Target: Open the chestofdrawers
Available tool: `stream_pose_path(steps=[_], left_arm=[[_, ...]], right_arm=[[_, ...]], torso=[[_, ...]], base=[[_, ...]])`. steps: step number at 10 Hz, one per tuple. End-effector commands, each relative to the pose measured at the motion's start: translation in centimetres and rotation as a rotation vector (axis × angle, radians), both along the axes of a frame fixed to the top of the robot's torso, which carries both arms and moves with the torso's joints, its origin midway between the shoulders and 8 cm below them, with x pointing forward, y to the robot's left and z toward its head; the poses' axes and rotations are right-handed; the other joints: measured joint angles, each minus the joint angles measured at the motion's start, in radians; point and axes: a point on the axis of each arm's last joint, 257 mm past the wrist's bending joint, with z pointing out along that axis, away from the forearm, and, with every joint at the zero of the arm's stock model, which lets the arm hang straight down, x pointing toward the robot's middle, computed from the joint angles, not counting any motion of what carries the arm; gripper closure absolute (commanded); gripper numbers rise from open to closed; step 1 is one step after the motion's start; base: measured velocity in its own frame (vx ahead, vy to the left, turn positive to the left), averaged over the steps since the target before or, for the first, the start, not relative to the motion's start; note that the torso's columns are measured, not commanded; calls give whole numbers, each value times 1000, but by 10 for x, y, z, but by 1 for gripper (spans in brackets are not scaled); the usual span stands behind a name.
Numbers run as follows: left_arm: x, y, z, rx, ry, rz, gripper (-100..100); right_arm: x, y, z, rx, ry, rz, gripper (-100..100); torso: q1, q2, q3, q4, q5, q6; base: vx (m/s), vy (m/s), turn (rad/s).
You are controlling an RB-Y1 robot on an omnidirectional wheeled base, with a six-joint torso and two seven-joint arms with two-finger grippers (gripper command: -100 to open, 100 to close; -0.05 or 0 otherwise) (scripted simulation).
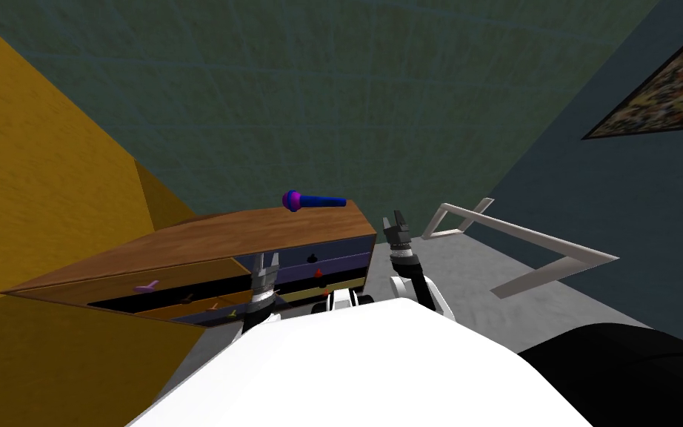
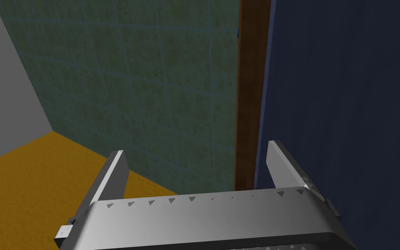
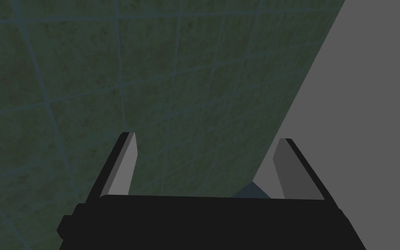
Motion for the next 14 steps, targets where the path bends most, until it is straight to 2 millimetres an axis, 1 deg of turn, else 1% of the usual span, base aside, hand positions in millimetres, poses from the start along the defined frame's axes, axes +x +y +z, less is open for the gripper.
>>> stream_pose_path(steps=[1, 4, 6, 7, 10, 14], left_arm=[[-3, -1, -19, -7, 16, 4, -100], [-7, 1, -38, -13, 43, 13, -100], [-13, 0, -52, -19, 40, 17, -100], [-14, 1, -61, -21, 63, 21, -100], [-21, 0, -76, -28, 69, 26, -100], [-30, -1, -99, -36, 99, 34, -100]], right_arm=[[0, 0, 0, 0, 0, 0, 0], [0, 0, 0, 0, 0, 0, 0], [0, 0, 0, 0, 0, 0, 0], [0, 0, 0, 0, 0, 0, 0], [0, 0, 0, 0, 0, 0, 0], [0, 0, 0, 0, 0, 0, 0]], torso=[[0, 1, 1, 0, 0, 1], [-1, 1, 1, 1, 0, 2], [0, 2, 1, 1, 0, 0], [-2, 3, 2, 2, -1, -1], [3, 10, 5, 4, -1, -4], [-2, 9, 5, 4, -2, -4]], base=[[31, -90, 19], [13, -72, 6], [31, -93, 11], [13, -77, 54], [8, -51, 25], [8, -67, 25]])
